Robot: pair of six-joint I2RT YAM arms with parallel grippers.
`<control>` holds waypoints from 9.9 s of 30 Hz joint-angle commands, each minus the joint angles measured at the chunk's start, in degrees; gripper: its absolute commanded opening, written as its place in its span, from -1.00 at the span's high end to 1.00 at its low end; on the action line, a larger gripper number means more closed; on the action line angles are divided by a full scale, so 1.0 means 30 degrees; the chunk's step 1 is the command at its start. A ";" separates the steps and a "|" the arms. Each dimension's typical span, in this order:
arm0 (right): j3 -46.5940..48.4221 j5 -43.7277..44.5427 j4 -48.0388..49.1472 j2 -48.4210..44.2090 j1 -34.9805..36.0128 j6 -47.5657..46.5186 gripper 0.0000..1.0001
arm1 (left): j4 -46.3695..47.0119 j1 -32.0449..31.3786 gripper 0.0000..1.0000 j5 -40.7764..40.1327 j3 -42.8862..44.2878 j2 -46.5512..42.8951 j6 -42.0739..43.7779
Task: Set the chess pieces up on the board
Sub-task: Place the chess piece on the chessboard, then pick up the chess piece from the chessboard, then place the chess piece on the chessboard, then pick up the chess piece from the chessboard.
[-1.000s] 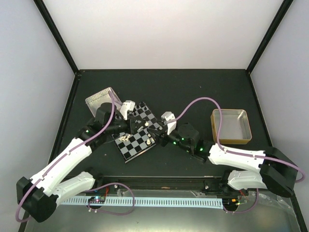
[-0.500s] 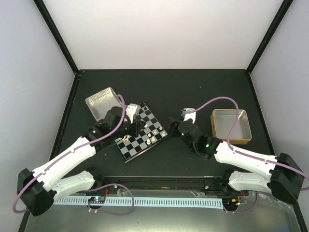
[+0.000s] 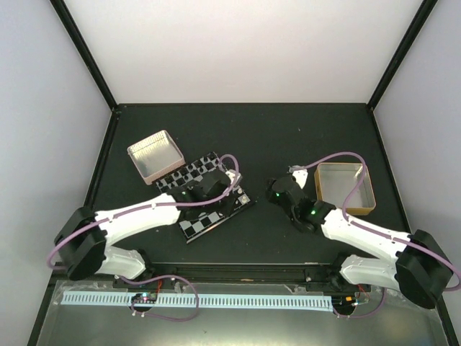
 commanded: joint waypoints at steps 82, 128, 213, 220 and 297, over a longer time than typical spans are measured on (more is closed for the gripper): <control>0.0075 -0.4913 0.0028 -0.0393 -0.1840 0.0291 -0.42 | -0.1044 -0.1133 0.26 -0.4813 0.3684 0.2677 -0.1751; 2.2579 -0.8557 -1.0928 1.9918 0.2278 -1.0109 0.43 | 0.0039 1.1207 -0.12 0.0337 -0.7282 -1.0711 -0.4946; 1.9469 -0.8422 -1.2090 1.7903 0.3655 -1.1069 0.64 | 0.0709 1.1206 -0.20 0.0980 -0.8016 -1.0982 -0.4437; 1.9618 -0.8063 -1.2067 1.7327 0.3653 -1.0749 0.55 | 0.0697 1.1206 -0.20 0.0962 -0.8010 -1.1012 -0.4436; 2.1746 -0.4197 -1.0057 1.8518 0.3214 -0.8382 0.86 | 0.0013 1.1207 -0.22 0.0513 -0.7734 -1.1041 -0.4665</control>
